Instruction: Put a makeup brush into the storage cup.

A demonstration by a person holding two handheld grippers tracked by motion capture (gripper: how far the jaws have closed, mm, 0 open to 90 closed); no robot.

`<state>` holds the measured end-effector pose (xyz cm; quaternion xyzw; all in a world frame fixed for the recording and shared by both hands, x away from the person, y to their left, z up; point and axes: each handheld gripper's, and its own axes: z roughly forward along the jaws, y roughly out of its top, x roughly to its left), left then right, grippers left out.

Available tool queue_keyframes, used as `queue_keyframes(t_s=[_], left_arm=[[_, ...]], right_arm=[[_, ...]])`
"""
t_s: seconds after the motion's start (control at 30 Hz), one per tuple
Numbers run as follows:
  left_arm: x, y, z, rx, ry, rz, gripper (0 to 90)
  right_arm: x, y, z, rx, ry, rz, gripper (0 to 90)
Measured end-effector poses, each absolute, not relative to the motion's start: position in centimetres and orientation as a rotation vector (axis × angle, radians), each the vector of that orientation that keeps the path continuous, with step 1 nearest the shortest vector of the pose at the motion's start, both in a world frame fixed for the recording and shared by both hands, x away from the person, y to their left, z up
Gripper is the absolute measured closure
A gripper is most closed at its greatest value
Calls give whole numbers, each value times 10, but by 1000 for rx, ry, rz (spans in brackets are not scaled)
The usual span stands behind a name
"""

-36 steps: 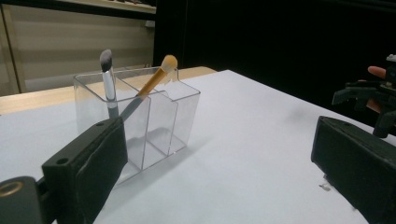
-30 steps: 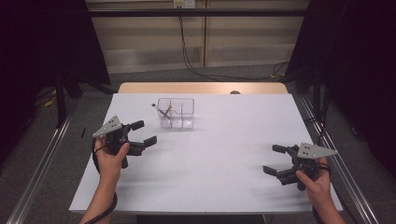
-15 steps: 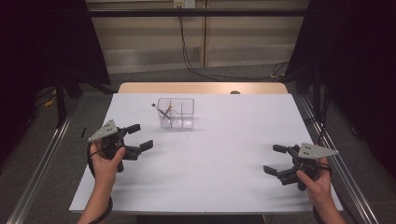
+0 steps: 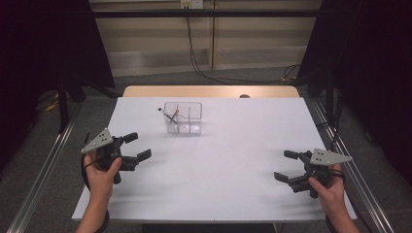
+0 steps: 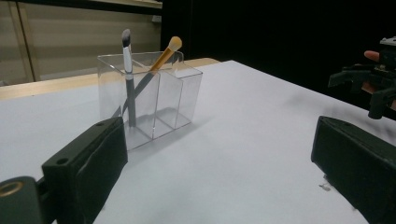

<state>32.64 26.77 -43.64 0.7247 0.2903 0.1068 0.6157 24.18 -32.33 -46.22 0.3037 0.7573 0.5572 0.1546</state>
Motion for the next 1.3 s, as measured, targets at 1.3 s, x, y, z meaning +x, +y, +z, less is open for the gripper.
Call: queue_keyframes(t_s=[1.3], left_arm=[[308, 284, -440, 1713, 680, 279, 38]], right_arm=[[242, -327, -462, 872, 2162, 1586, 68]])
